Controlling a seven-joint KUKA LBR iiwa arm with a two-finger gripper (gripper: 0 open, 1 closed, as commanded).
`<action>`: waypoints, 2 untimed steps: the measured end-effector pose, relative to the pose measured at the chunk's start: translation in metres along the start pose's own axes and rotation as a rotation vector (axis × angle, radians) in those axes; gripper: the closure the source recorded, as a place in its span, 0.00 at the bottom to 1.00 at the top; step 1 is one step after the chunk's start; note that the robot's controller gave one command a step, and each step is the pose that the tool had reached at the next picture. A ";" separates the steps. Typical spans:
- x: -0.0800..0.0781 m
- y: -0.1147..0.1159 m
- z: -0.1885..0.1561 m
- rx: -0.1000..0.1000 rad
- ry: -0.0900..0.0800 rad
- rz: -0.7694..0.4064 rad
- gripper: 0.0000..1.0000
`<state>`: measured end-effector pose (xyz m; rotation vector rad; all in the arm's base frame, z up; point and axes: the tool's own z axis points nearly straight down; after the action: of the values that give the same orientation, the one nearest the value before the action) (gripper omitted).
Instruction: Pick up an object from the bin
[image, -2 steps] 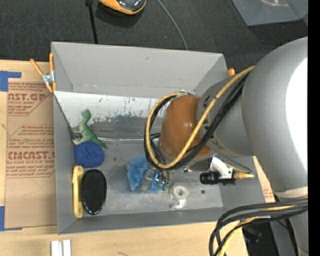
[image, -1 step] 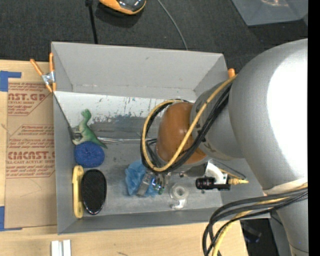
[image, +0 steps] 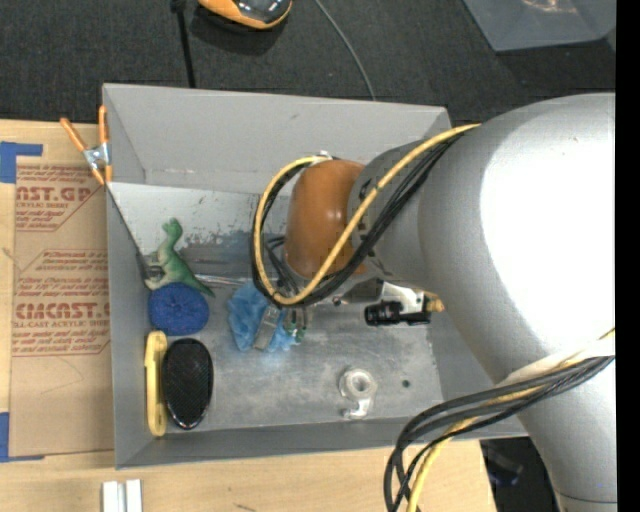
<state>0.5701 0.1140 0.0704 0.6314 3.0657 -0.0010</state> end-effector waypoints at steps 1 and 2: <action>0.000 0.000 0.000 0.000 0.000 -0.001 1.00; 0.000 0.000 0.000 0.001 0.000 0.000 1.00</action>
Offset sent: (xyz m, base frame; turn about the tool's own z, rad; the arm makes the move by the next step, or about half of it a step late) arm 0.0000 0.0000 0.0000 0.0000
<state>0.5700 0.1140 0.0703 0.6307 3.0661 -0.0018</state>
